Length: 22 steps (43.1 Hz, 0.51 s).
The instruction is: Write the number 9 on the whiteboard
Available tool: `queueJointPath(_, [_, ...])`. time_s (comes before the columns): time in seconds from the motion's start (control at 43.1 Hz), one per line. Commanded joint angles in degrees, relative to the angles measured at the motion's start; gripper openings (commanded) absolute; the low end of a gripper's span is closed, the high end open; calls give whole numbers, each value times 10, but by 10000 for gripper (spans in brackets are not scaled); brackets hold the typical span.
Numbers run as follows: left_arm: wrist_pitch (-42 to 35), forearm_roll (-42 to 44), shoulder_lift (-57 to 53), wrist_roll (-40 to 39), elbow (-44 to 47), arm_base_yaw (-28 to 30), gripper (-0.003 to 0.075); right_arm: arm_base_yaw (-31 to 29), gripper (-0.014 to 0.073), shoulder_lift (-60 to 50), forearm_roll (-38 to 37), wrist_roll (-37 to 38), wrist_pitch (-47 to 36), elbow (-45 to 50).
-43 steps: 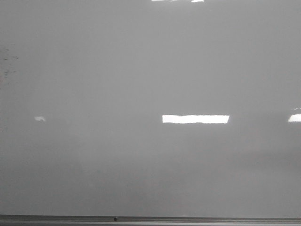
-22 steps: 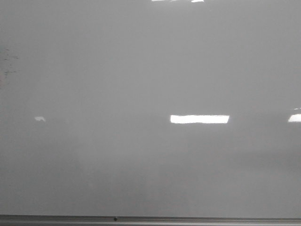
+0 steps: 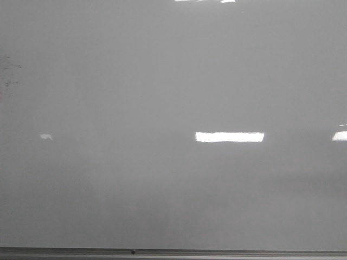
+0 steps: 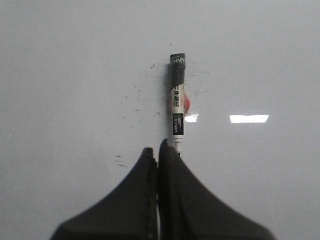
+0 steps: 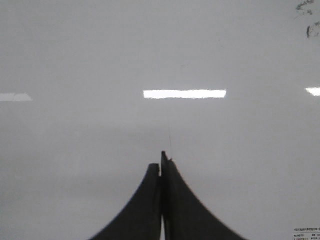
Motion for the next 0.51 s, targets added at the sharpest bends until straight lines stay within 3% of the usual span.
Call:
queueJointPath(0.0, [-50, -1, -10, -5, 1, 1, -19, -3, -69, -11, -6, 0, -46, -2])
queueJointPath(0.186, [-59, -1, -10, -5, 1, 1, -19, -3, -69, -11, -3, 0, -59, -3])
queueJointPath(0.302, [-104, -5, -10, -5, 1, 1, -19, -3, -69, -11, 7, 1, -90, -16])
queueJointPath(0.394, [-157, -6, -10, -10, -23, 1, -19, -3, -69, -11, 7, 1, -49, -68])
queueJointPath(0.487, [-131, -6, -7, -10, -80, 1, -19, -3, -69, -9, 7, 0, 13, -131])
